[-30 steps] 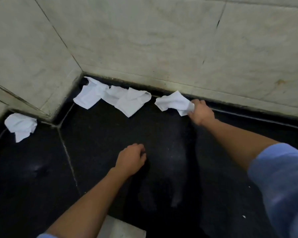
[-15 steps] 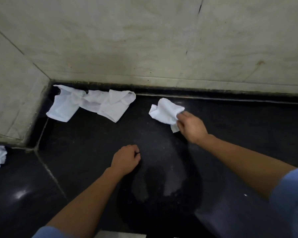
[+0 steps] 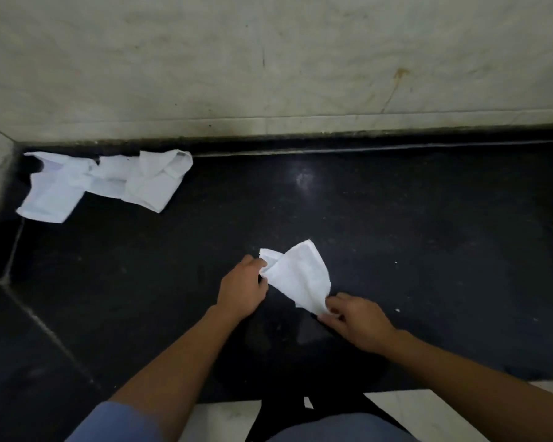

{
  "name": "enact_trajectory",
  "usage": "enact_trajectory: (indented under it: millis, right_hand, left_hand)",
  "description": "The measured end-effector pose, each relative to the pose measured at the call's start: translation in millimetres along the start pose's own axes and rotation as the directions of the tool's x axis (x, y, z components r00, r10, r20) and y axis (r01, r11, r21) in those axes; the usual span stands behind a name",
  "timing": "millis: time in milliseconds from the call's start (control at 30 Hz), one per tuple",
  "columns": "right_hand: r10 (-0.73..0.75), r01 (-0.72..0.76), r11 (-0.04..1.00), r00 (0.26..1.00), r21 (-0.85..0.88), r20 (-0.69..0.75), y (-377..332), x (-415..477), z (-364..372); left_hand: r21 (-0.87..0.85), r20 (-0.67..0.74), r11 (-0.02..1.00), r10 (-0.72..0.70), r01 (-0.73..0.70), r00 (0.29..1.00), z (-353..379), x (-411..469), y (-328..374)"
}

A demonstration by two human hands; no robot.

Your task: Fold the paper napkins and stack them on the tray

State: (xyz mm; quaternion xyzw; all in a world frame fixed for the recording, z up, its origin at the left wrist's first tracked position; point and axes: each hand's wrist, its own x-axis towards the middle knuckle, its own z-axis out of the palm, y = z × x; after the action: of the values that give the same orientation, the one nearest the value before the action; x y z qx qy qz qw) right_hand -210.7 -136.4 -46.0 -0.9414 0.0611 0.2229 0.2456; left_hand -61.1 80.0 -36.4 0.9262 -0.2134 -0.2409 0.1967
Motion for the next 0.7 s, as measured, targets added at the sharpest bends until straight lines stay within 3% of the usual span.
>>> enact_trajectory:
  millis: [67, 133, 200, 300, 400, 467, 533, 600, 700]
  right_hand:
    - [0.14, -0.117, 0.98, 0.98, 0.159, -0.142, 3, 1, -12]
    - [0.285, -0.22, 0.928, 0.939, 0.302, -0.192, 5, 13, -23]
    - [0.363, -0.299, 0.873, 0.926, 0.386, -0.104, 3, 30, -28]
    - [0.363, -0.33, 0.771, 0.93, 0.544, 0.049, -5, 53, -30]
    - [0.246, -0.175, 0.826, 0.967, 0.536, -0.063, -12, 54, -35]
    - [0.032, 0.049, 0.934, 0.975, 0.353, -0.22, -14, 39, -38]
    - [-0.239, 0.279, 0.953, 0.932, 0.117, -0.273, -11, 16, -30]
    - [-0.408, 0.407, 0.912, 0.893, -0.044, -0.191, -4, -5, -13]
    - [-0.43, 0.439, 0.893, 0.897, -0.095, 0.105, 5, -21, 12]
  left_hand:
    - [0.051, 0.03, 0.998, -0.027, 0.026, 0.999, 11, 2, 11]
    - [0.081, 0.068, 0.992, -0.106, 0.1, 0.992, 19, 2, 16]
    - [0.071, 0.084, 0.982, -0.179, 0.174, 0.98, 24, -1, 18]
    - [0.078, 0.08, 0.974, -0.218, 0.212, 0.973, 24, -8, 20]
    - [0.073, 0.033, 0.965, -0.255, 0.253, 0.966, 20, -18, 13]
    - [0.086, 0.01, 0.96, -0.268, 0.266, 0.963, 18, -25, 6]
    - [0.141, 0.018, 0.958, -0.253, 0.248, 0.967, 18, -34, -1]
    - [0.162, 0.035, 0.96, -0.238, 0.229, 0.971, 21, -43, -8]
    - [0.154, 0.029, 0.961, -0.235, 0.228, 0.972, 25, -53, -15]
